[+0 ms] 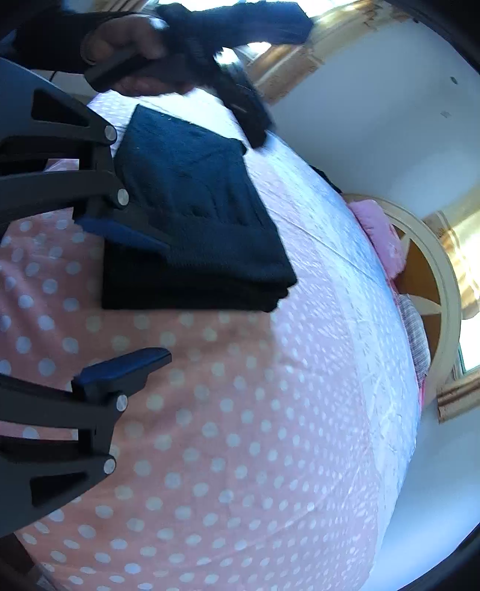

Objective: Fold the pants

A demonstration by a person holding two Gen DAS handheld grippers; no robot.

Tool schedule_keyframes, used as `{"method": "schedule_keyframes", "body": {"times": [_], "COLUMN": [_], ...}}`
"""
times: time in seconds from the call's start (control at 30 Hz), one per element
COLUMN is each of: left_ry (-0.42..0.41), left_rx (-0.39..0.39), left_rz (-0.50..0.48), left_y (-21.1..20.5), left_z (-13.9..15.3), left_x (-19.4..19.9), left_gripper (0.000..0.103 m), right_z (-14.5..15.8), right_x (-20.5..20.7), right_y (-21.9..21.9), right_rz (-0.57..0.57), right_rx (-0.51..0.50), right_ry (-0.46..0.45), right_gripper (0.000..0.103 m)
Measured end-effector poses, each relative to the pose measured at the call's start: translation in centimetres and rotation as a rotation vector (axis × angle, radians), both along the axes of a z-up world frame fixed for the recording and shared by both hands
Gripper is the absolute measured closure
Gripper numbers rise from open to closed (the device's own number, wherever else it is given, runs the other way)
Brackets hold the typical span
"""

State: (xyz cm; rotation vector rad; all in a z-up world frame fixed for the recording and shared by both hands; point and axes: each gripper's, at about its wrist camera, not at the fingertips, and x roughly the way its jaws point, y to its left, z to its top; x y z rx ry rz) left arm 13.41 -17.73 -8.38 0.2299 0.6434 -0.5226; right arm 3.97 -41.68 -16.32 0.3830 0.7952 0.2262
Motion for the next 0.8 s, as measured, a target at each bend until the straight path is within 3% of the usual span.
{"method": "schedule_keyframes", "body": {"times": [0.13,0.2,0.33,0.57,0.8], "left_ry": [-0.021,-0.010,0.022,0.094,0.179], "left_rx": [0.014,-0.005,-0.021,-0.033,-0.072], "left_rz": [0.118,0.154,0.218,0.245,0.232], "left_y": [5.5,7.4,10.1,10.8,10.5], "left_z": [-0.9,-1.4,-2.8,-5.1,-7.4], "left_x": [-0.9,-1.1,-1.1,0.4,1.1], "left_gripper": [0.000,0.000,0.000,0.000,0.000], "right_z": [0.3,0.8,1.9,1.7,-0.6], "right_x": [0.3,0.6,1.1,4.0,4.8], "right_y": [-0.5,-0.2,1.4,3.5,1.8], "right_rz": [-0.024,-0.045,-0.032,-0.036,-0.044], "right_rx": [-0.014,-0.032,-0.058,-0.125,-0.040], "right_ry": [-0.014,-0.030,-0.059,-0.058,-0.014], "right_gripper": [0.044,0.038,0.037,0.037,0.037]}}
